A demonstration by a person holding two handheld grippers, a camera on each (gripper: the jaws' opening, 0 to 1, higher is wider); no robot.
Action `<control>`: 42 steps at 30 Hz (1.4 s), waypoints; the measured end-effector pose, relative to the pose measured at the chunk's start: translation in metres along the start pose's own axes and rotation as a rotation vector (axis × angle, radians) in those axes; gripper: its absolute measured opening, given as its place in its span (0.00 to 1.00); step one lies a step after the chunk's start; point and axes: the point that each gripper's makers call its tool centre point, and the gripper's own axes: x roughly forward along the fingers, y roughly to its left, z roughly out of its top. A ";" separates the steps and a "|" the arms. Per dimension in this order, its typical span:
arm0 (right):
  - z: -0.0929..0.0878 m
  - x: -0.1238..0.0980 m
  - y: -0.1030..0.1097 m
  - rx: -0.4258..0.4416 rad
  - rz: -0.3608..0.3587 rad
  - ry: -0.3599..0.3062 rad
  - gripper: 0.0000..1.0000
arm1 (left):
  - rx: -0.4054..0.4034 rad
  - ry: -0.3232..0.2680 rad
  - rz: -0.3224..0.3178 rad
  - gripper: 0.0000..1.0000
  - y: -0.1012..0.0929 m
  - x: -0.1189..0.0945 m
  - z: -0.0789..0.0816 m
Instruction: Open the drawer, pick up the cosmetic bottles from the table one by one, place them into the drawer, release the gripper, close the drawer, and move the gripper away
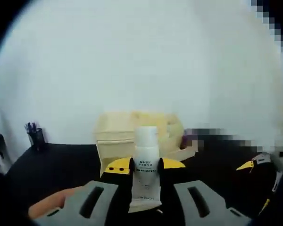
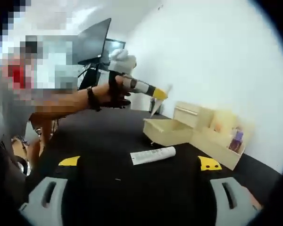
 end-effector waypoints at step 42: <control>-0.016 0.004 0.011 -0.035 0.010 0.055 0.87 | -0.057 0.419 0.226 0.17 0.070 0.084 -0.091</control>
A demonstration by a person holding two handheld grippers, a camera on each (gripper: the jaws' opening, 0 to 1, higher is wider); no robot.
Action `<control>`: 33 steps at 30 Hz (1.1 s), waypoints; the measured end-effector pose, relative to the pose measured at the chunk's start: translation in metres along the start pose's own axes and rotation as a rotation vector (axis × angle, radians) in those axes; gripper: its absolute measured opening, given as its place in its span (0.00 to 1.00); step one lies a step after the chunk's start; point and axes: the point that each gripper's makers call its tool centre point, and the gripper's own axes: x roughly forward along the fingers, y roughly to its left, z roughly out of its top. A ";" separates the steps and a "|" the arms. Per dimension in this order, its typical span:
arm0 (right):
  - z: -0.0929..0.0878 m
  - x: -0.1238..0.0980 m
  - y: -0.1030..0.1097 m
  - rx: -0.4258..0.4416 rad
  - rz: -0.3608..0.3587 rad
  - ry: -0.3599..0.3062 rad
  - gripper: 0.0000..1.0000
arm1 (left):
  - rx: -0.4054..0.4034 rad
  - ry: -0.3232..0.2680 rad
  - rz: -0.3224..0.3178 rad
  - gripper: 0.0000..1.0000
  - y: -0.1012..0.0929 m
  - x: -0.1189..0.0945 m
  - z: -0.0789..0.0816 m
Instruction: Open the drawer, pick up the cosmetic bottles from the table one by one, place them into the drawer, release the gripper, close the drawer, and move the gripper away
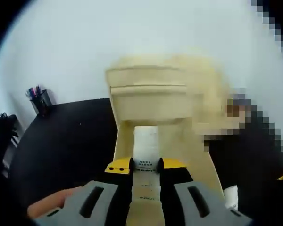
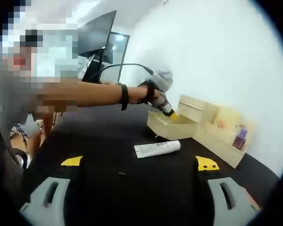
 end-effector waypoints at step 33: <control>-0.007 0.002 0.000 -0.006 0.003 0.034 0.86 | 0.053 0.034 0.096 0.17 -0.006 0.021 -0.020</control>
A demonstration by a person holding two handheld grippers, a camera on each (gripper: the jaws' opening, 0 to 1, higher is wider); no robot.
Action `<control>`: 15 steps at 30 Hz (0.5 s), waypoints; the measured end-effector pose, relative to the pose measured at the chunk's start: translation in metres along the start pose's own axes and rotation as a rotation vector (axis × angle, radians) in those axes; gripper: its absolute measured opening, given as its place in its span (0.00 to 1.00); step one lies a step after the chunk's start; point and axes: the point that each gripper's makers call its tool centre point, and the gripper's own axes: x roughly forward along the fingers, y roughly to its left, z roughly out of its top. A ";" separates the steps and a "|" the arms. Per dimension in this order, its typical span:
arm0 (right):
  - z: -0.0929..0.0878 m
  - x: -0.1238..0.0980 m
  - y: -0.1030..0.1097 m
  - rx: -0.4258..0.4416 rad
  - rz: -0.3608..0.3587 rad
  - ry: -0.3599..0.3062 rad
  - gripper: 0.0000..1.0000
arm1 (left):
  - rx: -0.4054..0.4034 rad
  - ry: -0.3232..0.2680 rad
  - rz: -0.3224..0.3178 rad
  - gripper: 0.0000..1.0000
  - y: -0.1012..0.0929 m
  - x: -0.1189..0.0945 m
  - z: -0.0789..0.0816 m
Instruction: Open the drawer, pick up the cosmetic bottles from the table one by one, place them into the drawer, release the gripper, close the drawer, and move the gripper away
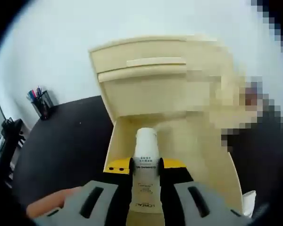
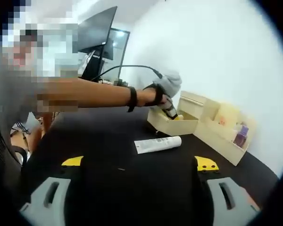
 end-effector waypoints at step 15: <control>-0.001 -0.001 0.000 -0.007 0.001 0.006 0.86 | 0.019 -0.031 0.010 0.18 0.000 0.001 0.006</control>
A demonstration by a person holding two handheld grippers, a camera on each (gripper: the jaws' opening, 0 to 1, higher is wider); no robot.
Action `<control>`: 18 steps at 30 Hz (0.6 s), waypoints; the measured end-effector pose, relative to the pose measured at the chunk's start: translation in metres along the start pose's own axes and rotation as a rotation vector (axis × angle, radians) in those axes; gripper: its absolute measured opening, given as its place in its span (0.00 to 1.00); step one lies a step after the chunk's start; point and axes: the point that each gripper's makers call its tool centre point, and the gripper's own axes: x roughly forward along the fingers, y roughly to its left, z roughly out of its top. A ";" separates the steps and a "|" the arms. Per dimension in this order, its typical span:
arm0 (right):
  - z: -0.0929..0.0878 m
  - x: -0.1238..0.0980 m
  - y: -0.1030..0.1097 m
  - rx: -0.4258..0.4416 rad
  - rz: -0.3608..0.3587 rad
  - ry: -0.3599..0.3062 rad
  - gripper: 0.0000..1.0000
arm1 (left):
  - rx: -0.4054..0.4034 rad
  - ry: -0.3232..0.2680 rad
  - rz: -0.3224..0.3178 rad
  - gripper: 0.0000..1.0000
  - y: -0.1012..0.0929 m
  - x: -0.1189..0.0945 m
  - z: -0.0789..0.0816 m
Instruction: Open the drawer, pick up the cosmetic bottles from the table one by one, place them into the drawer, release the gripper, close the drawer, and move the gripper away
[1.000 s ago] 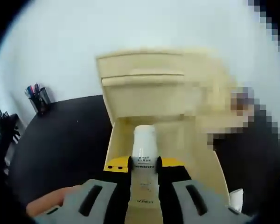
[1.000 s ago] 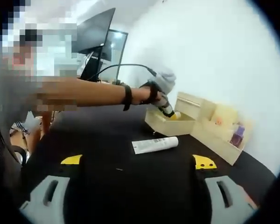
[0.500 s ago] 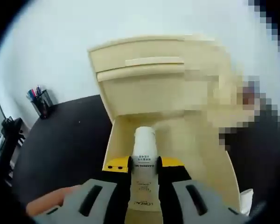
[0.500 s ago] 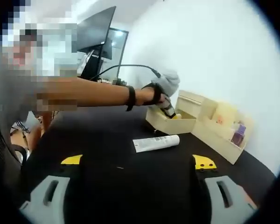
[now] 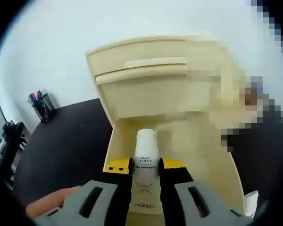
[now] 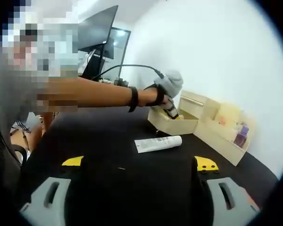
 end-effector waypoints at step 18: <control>-0.002 0.001 -0.001 -0.007 0.005 0.008 0.86 | -0.027 -0.108 -0.062 0.21 -0.001 -0.027 0.032</control>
